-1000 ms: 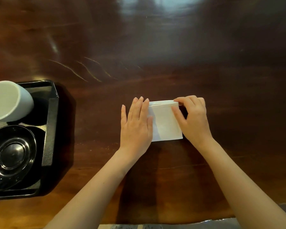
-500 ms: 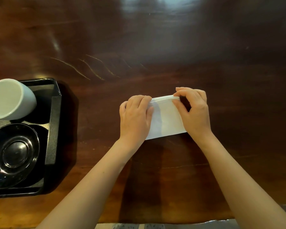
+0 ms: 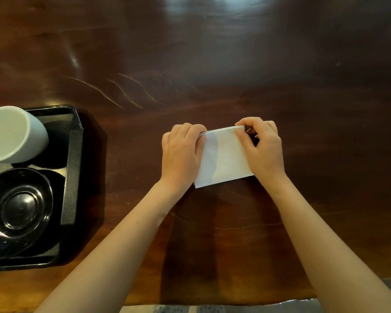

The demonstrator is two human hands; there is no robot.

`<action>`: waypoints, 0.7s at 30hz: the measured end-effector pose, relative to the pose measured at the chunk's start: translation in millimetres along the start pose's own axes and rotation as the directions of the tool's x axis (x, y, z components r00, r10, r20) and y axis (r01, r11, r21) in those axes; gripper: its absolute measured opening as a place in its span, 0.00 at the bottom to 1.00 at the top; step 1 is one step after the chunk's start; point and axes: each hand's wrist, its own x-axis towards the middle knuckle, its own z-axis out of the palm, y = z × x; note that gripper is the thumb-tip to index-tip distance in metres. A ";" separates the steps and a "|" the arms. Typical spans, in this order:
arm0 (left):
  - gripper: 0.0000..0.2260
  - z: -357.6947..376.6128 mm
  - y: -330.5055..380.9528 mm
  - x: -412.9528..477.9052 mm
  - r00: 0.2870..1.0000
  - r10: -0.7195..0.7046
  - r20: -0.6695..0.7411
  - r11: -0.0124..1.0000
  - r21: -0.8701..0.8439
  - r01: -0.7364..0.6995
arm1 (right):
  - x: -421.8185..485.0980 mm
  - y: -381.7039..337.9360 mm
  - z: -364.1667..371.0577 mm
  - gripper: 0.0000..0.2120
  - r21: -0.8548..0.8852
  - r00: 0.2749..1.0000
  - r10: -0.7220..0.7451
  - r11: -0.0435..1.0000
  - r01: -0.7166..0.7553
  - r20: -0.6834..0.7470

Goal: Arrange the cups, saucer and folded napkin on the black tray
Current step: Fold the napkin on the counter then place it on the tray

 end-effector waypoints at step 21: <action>0.24 14.2 0.2 -25.4 0.954 0.045 0.295 0.926 0.346 -0.151 | -10.3 7.3 1.4 0.33 -0.494 0.807 -0.142 0.726 0.479 0.573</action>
